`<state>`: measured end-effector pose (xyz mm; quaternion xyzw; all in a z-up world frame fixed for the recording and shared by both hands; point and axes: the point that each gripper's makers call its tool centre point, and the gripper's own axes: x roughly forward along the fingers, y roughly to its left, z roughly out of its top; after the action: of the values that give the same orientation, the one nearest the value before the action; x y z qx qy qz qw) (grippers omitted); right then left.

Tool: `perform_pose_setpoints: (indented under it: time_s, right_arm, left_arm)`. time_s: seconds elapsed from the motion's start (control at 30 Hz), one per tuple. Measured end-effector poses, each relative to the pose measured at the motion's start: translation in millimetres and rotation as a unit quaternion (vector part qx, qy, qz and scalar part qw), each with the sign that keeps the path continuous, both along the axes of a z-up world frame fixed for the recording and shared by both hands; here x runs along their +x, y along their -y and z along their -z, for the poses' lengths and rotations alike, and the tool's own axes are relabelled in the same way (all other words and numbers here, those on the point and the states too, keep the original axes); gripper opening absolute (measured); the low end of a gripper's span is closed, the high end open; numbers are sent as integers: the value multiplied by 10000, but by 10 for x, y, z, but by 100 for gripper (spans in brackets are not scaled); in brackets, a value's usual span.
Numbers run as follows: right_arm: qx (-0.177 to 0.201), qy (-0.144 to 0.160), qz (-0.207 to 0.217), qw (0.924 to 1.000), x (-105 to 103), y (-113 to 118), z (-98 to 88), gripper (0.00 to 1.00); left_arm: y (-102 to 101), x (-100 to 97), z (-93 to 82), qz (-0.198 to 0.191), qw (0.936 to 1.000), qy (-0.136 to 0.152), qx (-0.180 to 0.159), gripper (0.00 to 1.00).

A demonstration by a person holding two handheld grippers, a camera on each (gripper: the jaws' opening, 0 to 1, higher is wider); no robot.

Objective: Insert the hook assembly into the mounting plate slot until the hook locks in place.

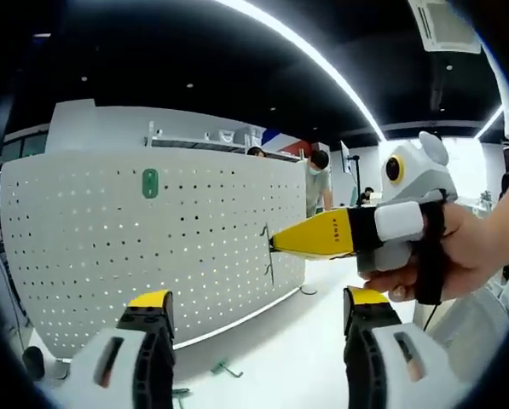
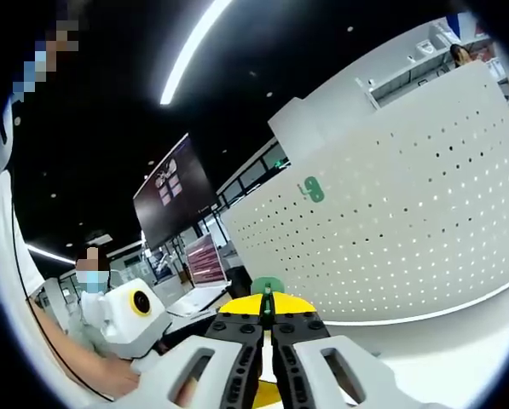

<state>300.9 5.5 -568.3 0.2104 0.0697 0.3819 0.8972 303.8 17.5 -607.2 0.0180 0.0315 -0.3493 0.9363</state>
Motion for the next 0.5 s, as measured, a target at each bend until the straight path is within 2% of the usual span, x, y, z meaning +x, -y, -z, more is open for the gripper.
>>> perform_pose_setpoints:
  time_s: [0.17, 0.2, 0.27, 0.3, 0.47, 0.5]
  right_arm:
    - [-379, 158, 131, 9991, 29, 0, 28, 0]
    - [-726, 312, 271, 9965, 53, 34, 43, 0]
    - [-1113, 516, 398, 9916, 68, 43, 41, 0]
    - [-1406, 629, 512, 9867, 89, 65, 49, 0]
    - [-2045, 927, 777, 9714, 137, 106, 46, 0]
    - [-1979, 877, 749, 9734, 137, 86, 48, 0]
  left_arm:
    - [-10, -1, 0, -10, 10000, 15, -9, 81]
    - [-11, 1, -11, -18, 10000, 22, -30, 81]
    - [-15, 4, -11, -27, 10000, -8, -55, 81]
    - [-15, 7, -9, -31, 10000, -19, -58, 82]
    - [-20, 12, 5, -42, 10000, -41, -62, 82]
    - [-21, 12, 8, -41, 10000, -39, -57, 82]
